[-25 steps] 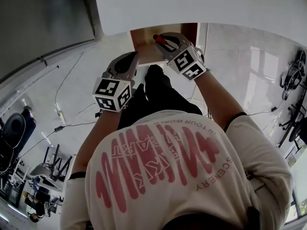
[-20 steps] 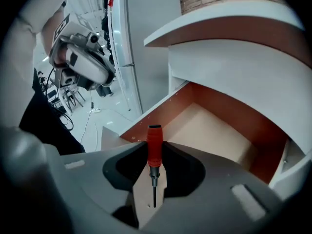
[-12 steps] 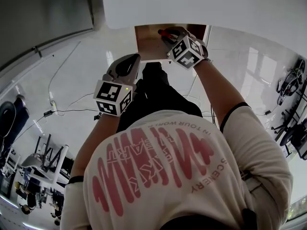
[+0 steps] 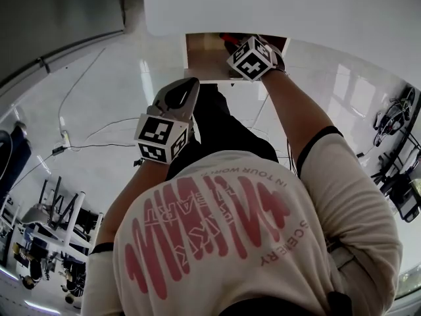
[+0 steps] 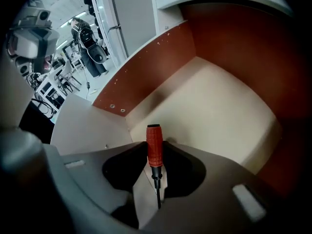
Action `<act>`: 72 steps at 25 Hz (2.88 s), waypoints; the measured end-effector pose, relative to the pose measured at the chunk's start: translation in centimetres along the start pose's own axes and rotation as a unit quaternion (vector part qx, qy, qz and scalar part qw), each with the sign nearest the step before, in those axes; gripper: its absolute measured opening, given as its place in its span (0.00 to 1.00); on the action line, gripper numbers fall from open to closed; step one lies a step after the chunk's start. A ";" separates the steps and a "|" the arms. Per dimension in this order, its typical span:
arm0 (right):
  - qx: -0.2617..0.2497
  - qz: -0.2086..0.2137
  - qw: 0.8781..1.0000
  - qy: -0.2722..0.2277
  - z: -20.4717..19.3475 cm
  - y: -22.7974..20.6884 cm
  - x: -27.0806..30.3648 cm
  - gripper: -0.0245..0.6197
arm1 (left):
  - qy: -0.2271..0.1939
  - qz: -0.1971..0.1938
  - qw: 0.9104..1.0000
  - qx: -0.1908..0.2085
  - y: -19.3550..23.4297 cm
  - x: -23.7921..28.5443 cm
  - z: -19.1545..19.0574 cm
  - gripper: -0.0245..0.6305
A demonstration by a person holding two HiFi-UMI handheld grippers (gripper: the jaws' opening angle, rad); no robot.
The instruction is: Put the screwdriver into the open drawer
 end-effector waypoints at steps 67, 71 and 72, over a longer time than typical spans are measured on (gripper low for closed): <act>0.158 0.009 0.986 0.048 -2.2 4.7 -6.8 0.22 | -0.052 0.014 0.998 -0.025 -2.2 -10.3 -5.4 0.04; 0.286 0.017 0.957 -0.041 -2.2 6.5 -11.4 0.21 | -0.075 0.006 0.997 0.005 -3.1 -12.8 -5.3 0.04; 0.312 0.021 0.948 -0.063 -2.1 7.1 -12.4 0.21 | -0.080 0.004 0.997 0.006 -3.1 -13.4 -5.3 0.04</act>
Point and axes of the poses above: the fingertips, and each gripper's own axes: x forward along the fingers, y to its left, z out of its top, the point moved 10 cm from there along -x, backward along the fingers, and after that the axes turned 9 degrees about y, right-handed, at the moved point
